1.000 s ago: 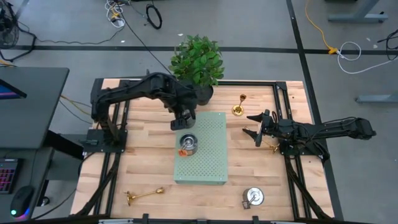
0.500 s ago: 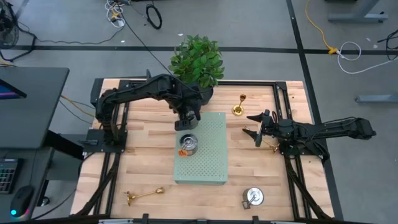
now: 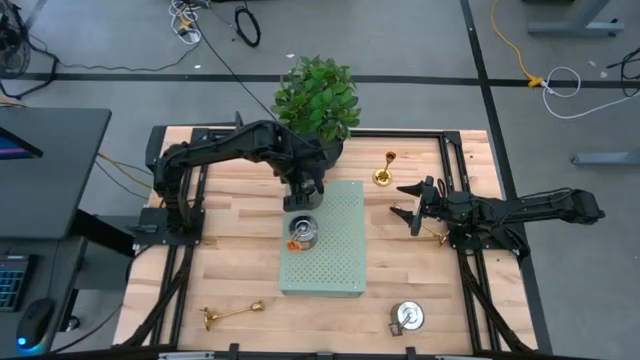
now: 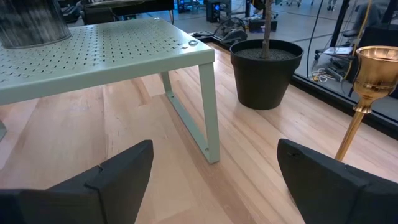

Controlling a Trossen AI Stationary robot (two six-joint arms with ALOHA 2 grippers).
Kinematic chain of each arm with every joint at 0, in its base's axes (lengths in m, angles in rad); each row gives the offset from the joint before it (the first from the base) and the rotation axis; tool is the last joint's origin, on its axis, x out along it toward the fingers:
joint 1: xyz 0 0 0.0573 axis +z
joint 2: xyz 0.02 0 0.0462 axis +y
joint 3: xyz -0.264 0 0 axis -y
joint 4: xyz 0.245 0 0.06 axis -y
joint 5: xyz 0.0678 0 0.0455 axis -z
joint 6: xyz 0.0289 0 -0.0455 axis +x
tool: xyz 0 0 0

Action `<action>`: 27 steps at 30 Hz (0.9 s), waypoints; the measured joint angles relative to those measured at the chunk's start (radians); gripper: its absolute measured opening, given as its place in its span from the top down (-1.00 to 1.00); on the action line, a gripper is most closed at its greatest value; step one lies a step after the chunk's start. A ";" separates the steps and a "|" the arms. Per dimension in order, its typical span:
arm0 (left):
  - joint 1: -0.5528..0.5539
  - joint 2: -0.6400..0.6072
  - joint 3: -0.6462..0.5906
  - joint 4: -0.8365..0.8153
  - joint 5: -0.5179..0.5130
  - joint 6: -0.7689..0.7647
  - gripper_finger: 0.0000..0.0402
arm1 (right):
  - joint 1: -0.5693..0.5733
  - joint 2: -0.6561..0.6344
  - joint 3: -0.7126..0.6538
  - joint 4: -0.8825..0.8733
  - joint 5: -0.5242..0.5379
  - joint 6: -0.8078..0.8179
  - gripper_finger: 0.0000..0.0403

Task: Pick & Place candle stick holders
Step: Align the orange scented candle with the other orange scented candle on the shelf

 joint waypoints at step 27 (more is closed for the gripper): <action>0.003 0.000 0.000 -0.014 -0.020 -0.052 -0.94 | 0.000 0.000 0.000 0.000 0.000 0.000 -0.73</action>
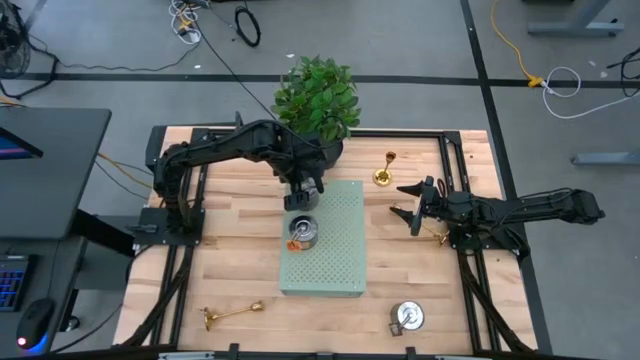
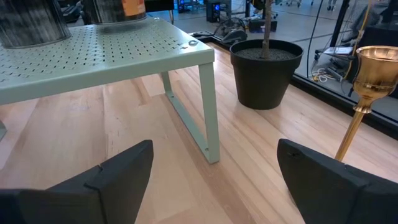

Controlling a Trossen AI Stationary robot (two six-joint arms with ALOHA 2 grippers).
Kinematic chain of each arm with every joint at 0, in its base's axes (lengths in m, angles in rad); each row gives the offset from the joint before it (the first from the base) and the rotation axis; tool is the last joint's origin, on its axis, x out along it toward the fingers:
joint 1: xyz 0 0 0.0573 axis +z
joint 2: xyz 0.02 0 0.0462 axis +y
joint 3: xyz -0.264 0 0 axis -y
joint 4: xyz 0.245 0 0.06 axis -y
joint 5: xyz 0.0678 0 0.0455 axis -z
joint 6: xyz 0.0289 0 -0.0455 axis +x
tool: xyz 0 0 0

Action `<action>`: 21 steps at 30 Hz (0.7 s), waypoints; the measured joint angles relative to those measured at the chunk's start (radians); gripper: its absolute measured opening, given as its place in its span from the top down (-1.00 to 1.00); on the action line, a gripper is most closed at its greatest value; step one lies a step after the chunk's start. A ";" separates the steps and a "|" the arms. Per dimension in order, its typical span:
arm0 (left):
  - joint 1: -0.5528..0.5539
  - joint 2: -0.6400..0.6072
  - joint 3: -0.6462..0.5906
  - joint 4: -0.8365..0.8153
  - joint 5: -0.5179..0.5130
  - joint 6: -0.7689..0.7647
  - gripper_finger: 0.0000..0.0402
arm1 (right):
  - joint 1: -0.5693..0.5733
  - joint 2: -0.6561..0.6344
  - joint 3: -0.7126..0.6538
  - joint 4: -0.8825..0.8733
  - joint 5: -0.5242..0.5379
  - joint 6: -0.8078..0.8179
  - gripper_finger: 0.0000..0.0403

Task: Pick & Place candle stick holders
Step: Align the orange scented candle with the other orange scented candle on the shelf

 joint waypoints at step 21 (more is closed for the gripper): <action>0.000 0.000 0.001 -0.002 -0.029 0.002 -0.99 | 0.000 0.000 0.000 0.000 0.000 0.000 -0.73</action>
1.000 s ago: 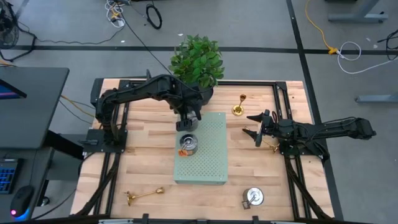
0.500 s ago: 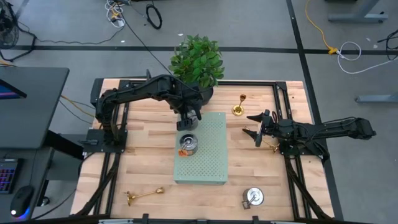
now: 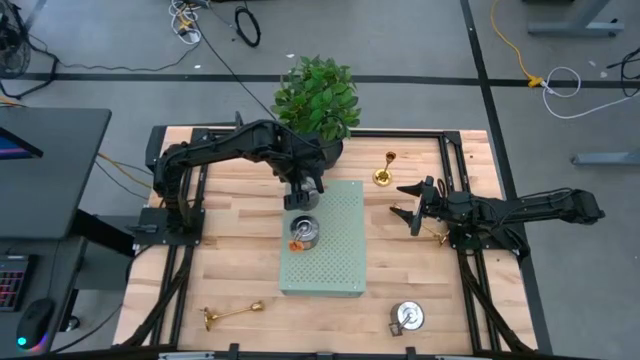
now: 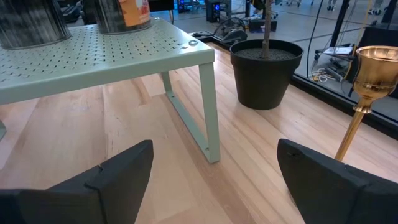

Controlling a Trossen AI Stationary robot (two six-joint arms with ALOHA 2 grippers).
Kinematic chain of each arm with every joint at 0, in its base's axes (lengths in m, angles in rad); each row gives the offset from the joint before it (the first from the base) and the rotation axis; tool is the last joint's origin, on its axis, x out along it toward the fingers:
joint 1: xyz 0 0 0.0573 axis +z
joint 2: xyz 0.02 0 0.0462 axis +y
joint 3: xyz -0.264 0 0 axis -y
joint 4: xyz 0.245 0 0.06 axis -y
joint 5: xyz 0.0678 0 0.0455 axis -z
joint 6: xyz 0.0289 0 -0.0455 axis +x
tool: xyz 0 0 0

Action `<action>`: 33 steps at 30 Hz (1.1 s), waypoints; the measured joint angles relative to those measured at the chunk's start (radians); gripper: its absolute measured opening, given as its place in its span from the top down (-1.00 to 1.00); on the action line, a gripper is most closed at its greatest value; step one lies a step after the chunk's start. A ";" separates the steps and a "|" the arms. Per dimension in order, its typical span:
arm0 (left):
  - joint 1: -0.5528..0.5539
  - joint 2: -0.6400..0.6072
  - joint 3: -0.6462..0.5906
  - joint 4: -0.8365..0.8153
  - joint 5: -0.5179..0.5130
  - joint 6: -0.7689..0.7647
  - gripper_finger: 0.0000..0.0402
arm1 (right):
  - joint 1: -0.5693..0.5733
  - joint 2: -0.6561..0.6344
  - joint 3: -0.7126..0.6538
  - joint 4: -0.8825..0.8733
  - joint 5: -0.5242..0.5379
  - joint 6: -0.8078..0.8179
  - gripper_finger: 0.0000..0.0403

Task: Pick & Place candle stick holders
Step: Align the orange scented candle with the other orange scented candle on the shelf, then put the bottom gold candle holder on the shelf

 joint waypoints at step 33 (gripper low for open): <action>0.000 -0.047 0.000 0.002 -0.031 -0.006 -0.99 | 0.000 0.000 0.000 0.000 0.000 0.000 -0.73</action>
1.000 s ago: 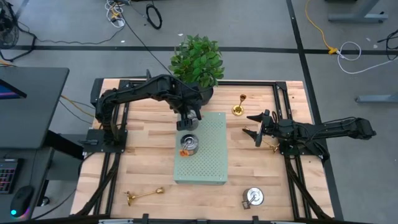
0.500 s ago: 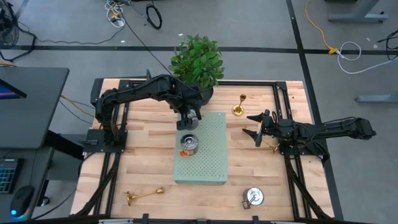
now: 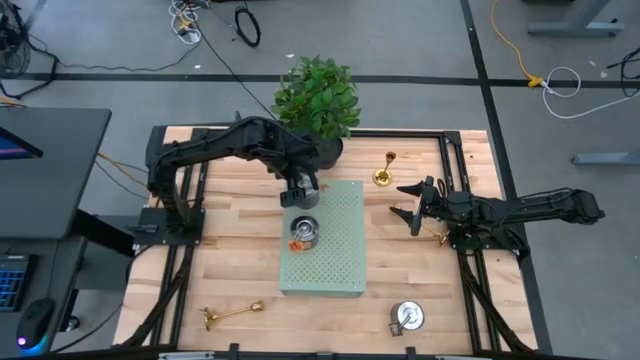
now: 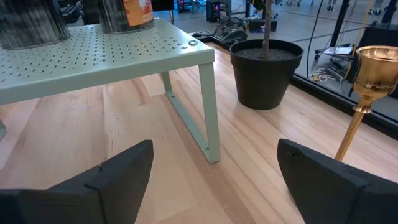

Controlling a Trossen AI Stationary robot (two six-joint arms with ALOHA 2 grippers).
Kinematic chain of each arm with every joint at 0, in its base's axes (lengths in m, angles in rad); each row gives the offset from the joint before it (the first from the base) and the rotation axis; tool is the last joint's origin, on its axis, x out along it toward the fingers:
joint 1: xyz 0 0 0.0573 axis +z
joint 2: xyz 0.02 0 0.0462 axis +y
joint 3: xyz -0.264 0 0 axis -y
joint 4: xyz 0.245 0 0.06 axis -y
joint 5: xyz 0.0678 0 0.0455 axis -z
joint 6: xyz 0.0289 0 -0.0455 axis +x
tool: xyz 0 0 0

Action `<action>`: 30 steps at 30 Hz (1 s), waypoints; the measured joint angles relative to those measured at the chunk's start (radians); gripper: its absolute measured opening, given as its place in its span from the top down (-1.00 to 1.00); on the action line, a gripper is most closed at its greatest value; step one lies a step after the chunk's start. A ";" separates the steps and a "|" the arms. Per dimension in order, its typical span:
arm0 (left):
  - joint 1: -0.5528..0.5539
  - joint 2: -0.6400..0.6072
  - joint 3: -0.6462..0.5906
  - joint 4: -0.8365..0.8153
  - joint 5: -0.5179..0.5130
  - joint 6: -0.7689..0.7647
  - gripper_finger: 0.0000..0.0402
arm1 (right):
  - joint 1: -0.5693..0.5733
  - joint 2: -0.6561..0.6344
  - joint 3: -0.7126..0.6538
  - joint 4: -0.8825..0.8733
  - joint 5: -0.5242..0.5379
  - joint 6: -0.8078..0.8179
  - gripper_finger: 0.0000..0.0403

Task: Pick & Place candle stick holders
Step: Put the bottom gold candle holder on the shelf

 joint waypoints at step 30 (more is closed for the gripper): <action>-0.426 -0.422 -0.341 0.449 0.304 0.086 -0.97 | 0.000 0.000 0.000 0.000 0.000 0.000 -0.73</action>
